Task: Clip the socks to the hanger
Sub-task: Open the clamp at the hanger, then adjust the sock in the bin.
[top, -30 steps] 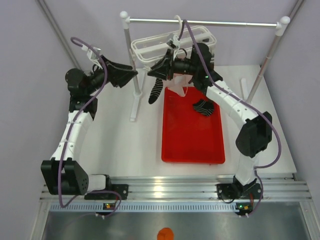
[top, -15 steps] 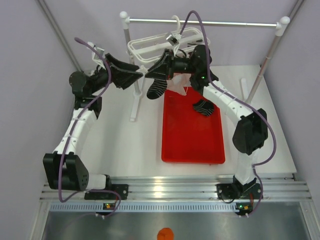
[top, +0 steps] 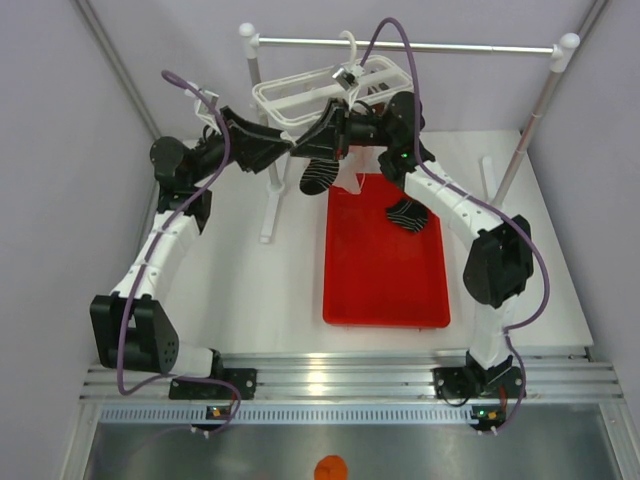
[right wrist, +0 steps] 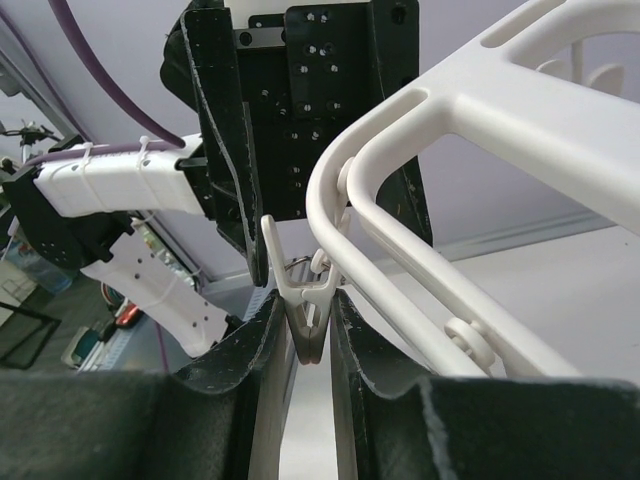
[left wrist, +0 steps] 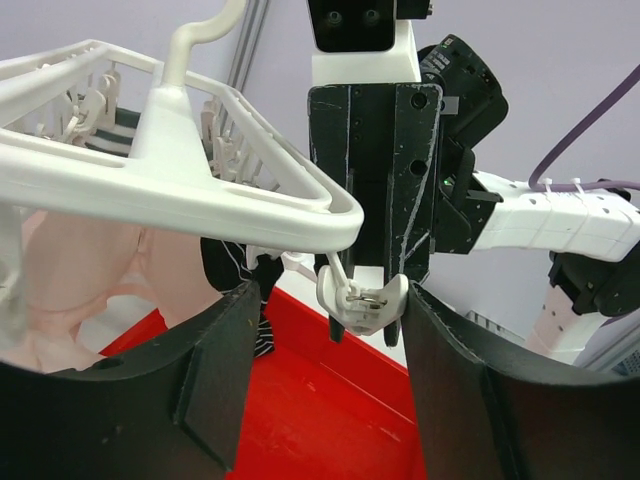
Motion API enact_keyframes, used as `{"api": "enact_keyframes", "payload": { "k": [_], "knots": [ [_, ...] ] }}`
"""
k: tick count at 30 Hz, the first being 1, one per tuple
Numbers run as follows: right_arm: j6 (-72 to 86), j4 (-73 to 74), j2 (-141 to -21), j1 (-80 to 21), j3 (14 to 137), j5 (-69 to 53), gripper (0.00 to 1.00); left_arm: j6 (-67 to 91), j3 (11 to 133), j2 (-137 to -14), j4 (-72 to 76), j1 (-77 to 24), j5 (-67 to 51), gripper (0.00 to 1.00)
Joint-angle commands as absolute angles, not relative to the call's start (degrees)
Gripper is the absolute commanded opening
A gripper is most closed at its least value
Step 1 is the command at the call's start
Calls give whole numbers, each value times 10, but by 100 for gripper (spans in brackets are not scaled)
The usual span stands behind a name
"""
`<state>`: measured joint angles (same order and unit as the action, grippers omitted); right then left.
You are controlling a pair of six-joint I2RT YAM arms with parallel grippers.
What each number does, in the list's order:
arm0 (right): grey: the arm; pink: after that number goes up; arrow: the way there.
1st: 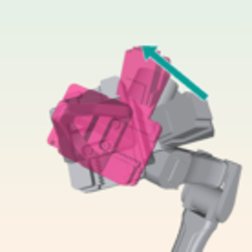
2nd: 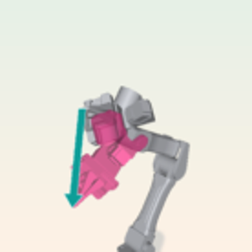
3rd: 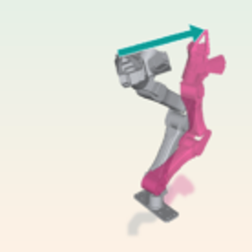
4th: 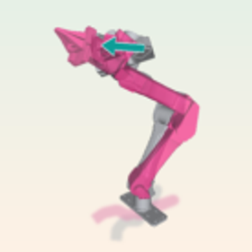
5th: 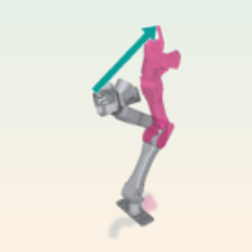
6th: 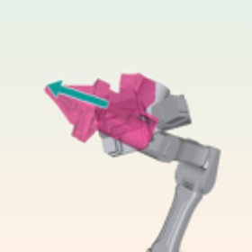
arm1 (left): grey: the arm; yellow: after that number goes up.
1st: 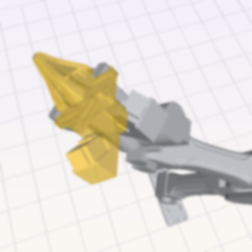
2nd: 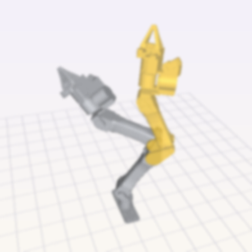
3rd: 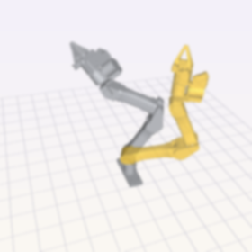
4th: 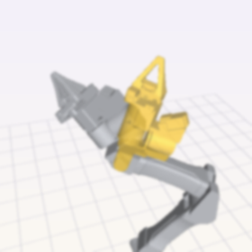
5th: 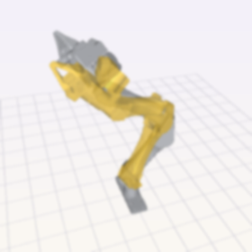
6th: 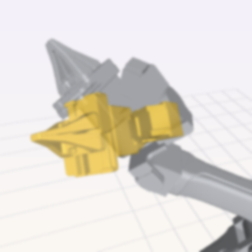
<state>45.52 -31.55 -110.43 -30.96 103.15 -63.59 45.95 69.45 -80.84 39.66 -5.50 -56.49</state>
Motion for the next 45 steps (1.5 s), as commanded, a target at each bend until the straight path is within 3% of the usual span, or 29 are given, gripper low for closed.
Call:
{"api": "enact_keyframes", "payload": {
  "k": [1, 5, 11, 17, 19, 21, 22, 25, 32, 38, 45],
  "knots": [
    [468, -350, -1113, -308, 1037, -650, 0, 478, 716, -813, 435, -59, -556, 62],
    [468, -353, -1113, -308, 1034, -650, 0, 492, 721, -817, 437, -60, -550, 55],
    [461, -352, -1111, -306, 1029, -650, 0, 507, 723, -821, 443, -62, -547, 54],
    [457, -354, -1106, -304, 1021, -650, 0, 509, 725, -822, 440, -65, -545, 41],
    [455, -351, -1107, -304, 1021, -650, 7, 512, 726, -821, 440, -66, -544, 29],
    [451, -345, -1105, -303, 1020, -648, 25, 517, 728, -825, 439, -67, -544, 20],
    [447, -340, -1104, -301, 1020, -645, 29, 519, 728, -826, 439, -67, -543, 9],
    [419, -312, -1092, -294, 1015, -639, 46, 521, 727, -828, 431, -68, -538, 0],
    [296, -172, -1051, -272, 996, -601, 68, 515, 729, -830, 398, -68, -526, 0],
    [100, 74, -992, -239, 991, -542, 68, 486, 735, -826, 364, -68, -515, 0],
    [-179, 253, -881, -151, 839, -505, 69, 477, 738, -829, 360, -68, -512, 0]
  ]
}}
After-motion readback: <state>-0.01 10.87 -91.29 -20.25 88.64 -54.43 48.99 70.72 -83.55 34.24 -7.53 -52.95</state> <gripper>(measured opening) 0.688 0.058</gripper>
